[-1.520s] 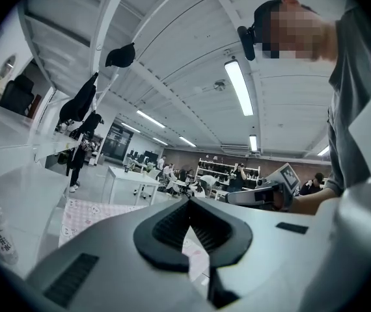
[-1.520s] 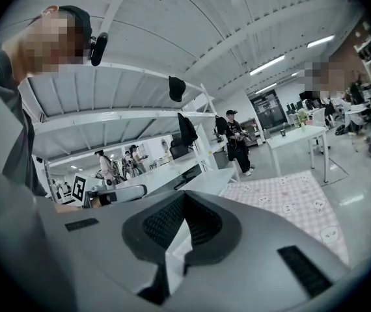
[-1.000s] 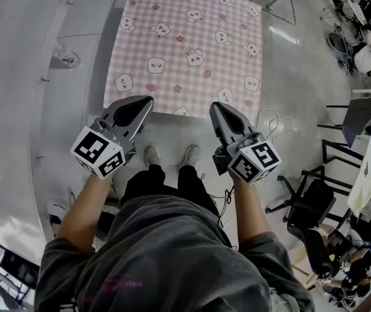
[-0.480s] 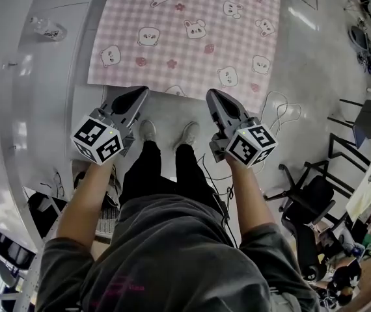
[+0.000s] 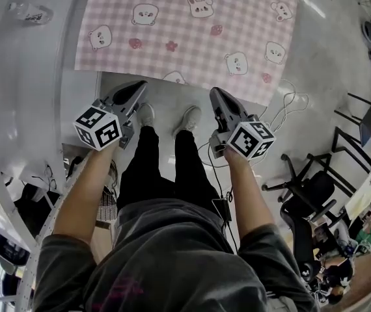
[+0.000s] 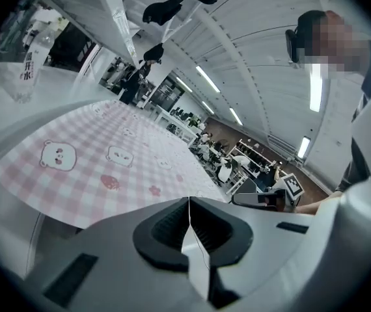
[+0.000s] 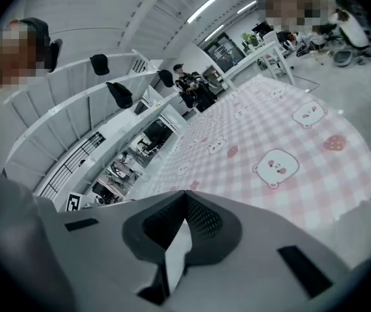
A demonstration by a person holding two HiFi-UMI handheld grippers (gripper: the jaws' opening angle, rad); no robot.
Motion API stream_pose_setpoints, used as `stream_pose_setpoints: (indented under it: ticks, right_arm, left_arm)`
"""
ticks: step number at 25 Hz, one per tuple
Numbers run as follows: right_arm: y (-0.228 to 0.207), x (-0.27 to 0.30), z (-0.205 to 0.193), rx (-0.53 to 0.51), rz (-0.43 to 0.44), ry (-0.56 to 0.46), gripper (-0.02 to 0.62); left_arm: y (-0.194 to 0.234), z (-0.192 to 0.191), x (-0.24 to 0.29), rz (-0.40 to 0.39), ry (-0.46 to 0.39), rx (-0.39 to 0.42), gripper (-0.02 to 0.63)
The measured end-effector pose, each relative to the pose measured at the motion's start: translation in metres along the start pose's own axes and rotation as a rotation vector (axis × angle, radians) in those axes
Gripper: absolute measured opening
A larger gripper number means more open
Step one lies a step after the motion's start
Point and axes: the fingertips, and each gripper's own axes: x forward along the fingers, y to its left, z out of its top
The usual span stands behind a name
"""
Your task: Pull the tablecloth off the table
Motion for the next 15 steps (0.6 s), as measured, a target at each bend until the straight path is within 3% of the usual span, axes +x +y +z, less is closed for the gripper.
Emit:
stream_pose_setpoints:
  ticks: [15]
  right_arm:
    - [-0.064, 0.013, -0.066, 0.235, -0.038, 0.002, 0.003]
  left_arm:
    - [0.062, -0.070, 0.022, 0.022, 0.103, -0.118, 0.055]
